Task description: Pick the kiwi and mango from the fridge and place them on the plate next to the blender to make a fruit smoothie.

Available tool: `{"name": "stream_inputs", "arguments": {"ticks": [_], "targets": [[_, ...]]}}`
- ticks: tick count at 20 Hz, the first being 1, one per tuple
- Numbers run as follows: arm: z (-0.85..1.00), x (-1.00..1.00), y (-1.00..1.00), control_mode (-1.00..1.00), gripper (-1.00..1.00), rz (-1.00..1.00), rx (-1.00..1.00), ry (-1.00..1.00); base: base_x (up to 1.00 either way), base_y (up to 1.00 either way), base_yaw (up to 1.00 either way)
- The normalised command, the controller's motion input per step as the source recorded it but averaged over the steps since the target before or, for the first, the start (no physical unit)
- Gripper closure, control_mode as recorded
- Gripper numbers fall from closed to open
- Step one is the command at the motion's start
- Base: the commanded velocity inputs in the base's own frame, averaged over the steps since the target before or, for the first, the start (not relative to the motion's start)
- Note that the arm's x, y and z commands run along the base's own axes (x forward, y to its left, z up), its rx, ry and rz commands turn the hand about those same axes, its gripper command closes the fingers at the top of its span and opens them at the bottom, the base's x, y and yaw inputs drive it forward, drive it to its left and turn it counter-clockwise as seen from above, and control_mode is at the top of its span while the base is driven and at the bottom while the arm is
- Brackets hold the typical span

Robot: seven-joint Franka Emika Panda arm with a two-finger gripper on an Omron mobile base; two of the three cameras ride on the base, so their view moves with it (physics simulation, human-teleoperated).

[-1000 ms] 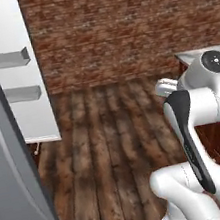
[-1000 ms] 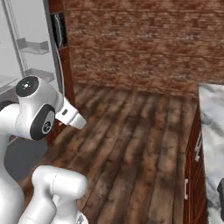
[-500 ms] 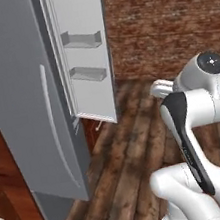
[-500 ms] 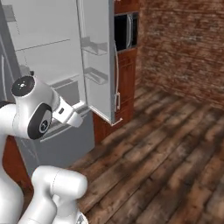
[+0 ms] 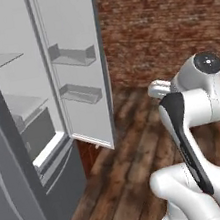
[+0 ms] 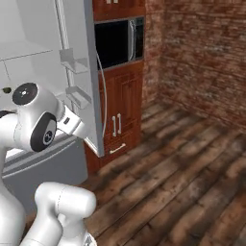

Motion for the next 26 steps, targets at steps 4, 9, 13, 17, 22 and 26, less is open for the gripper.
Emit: {"name": "stream_inputs", "arguments": {"ticks": [4,9,13,17,22,26], "targets": [[0.0,0.0,0.0,1.0,-1.0,0.0,0.0,0.0,0.26,-0.2,0.5],[0.0,0.0,0.0,1.0,-1.0,0.0,0.0,0.0,0.0,-0.11,0.85],[0.0,0.0,0.0,1.0,-1.0,0.0,0.0,0.0,0.01,-0.29,0.94],[0.0,0.0,0.0,1.0,-1.0,0.0,0.0,0.0,0.13,-0.5,0.84],[0.0,0.0,0.0,1.0,-1.0,0.0,0.0,0.0,0.11,-0.97,0.49],[0.0,0.0,0.0,1.0,-1.0,0.0,0.0,0.0,0.0,-0.89,0.26]]}}
